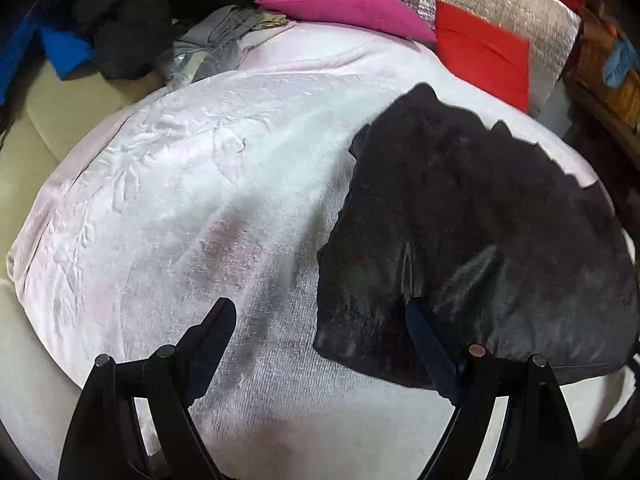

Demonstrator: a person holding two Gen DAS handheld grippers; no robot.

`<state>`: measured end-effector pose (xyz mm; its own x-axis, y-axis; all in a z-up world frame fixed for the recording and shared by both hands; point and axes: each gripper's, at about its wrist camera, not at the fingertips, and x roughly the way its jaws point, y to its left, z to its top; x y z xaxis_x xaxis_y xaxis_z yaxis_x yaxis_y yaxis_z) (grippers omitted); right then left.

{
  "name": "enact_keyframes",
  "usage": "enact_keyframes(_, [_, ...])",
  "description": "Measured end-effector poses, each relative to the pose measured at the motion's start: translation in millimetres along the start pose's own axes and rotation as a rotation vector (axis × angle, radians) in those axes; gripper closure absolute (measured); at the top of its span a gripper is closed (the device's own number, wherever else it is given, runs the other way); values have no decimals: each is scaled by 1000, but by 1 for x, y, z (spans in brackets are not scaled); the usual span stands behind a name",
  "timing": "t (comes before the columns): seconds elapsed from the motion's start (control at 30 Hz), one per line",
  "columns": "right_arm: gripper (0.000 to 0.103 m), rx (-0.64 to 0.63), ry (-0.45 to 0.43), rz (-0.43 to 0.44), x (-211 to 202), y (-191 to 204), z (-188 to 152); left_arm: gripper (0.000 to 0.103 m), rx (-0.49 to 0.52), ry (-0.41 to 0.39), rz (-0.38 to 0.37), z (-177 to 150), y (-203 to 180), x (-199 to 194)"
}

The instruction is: Fold large clothes

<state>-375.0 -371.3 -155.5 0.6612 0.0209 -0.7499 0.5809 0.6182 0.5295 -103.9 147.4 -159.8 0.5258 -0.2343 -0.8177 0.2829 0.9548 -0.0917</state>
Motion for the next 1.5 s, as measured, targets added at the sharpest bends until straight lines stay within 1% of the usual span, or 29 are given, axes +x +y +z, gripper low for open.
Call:
enact_keyframes(0.07, [49, 3, -3, -3, 2, 3, 1, 16, 14, -20, 6, 1, -2, -7])
enact_keyframes(0.17, [49, 1, -26, 35, -12, 2, -2, 16, 8, -51, -27, -2, 0, -20])
enact_keyframes(0.2, [49, 3, -41, 31, -18, 1, -4, 16, 7, -81, -27, -4, 1, -27])
enact_keyframes(0.23, [49, -5, -74, 15, -26, 0, -3, 16, 22, -115, -5, -7, 0, -33])
enact_keyframes(0.27, [49, -27, -129, -20, -36, 1, -2, 16, 44, -139, 22, -9, -3, -37])
enact_keyframes(0.33, [49, -48, -175, -48, -44, 2, 2, 16, 103, -176, 78, -11, -14, -42])
enact_keyframes(0.43, [49, -49, -140, -54, -37, 3, 11, 16, 136, -194, 85, -11, -20, -45])
enact_keyframes(0.5, [49, -75, -125, -97, -31, 7, 20, 16, 145, -194, 85, -8, -21, -44])
enact_keyframes(0.57, [48, -92, -105, -122, -23, 8, 33, 16, 156, -199, 93, -8, -21, -44])
enact_keyframes(0.63, [35, -91, -87, -111, -16, 7, 48, 16, 158, -204, 102, -8, -20, -45])
enact_keyframes(0.73, [34, -52, -84, -102, -4, -2, 67, 16, 148, -201, 101, -7, -18, -44])
enact_keyframes(0.8, [34, -35, -57, -95, 12, -7, 76, 16, 151, -201, 106, -6, -18, -43])
enact_keyframes(0.87, [34, -10, -22, -95, 28, -8, 81, 16, 157, -201, 110, -6, -18, -42])
enact_keyframes(0.97, [33, -25, 2, -46, 43, 2, 82, 16, 166, -201, 111, -5, -19, -40])
enact_keyframes(1.13, [32, -128, -8, -30, 43, 23, 76, 16, 172, -207, 114, -4, -23, -40])
enact_keyframes(1.2, [32, -144, -11, -28, 43, 24, 76, 16, 175, -207, 116, -4, -24, -40])
enact_keyframes(1.3, [32, -97, -14, -9, 42, 14, 81, 16, 175, -206, 118, -4, -24, -40])
enact_keyframes(1.43, [32, -47, -89, -31, 33, 0, 91, 16, 179, -201, 125, -3, -24, -37])
enact_keyframes(1.5, [32, -10, -71, -44, 40, -9, 95, 16, 180, -196, 123, -2, -25, -36])
